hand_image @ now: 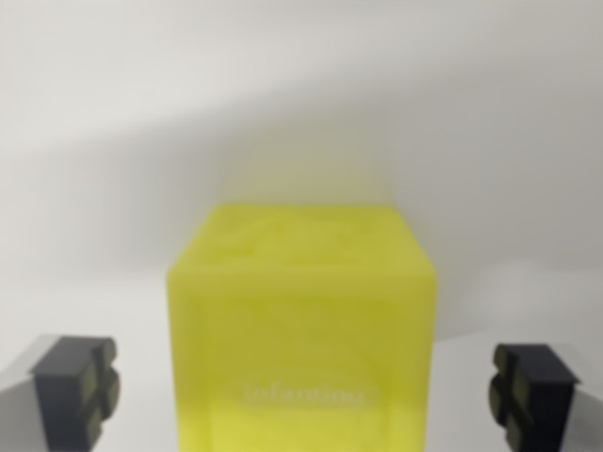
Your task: Pick yellow cube
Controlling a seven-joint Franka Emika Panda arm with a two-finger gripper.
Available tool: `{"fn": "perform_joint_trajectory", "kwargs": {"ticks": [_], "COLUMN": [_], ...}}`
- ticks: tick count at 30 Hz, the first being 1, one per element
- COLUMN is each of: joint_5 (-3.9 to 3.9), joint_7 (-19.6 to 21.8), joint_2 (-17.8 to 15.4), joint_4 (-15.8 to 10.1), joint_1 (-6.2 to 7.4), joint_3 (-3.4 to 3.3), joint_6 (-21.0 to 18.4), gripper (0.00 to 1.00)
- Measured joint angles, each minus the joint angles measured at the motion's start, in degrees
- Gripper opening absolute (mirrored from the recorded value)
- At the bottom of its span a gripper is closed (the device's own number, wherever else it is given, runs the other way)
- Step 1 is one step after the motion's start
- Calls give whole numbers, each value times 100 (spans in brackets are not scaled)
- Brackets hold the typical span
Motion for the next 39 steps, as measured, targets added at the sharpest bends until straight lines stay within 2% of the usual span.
{"fn": "perform_joint_trajectory", "kwargs": {"ticks": [17, 18, 39], "joint_5": [39, 39, -1], "joint_7": [8, 15, 51], "joint_2": [374, 385, -24], "joint_4": [107, 111, -11], "joint_1": [20, 23, 17], "joint_3": [0, 0, -2], "joint_6": [270, 279, -5], "gripper": [100, 0, 0]}}
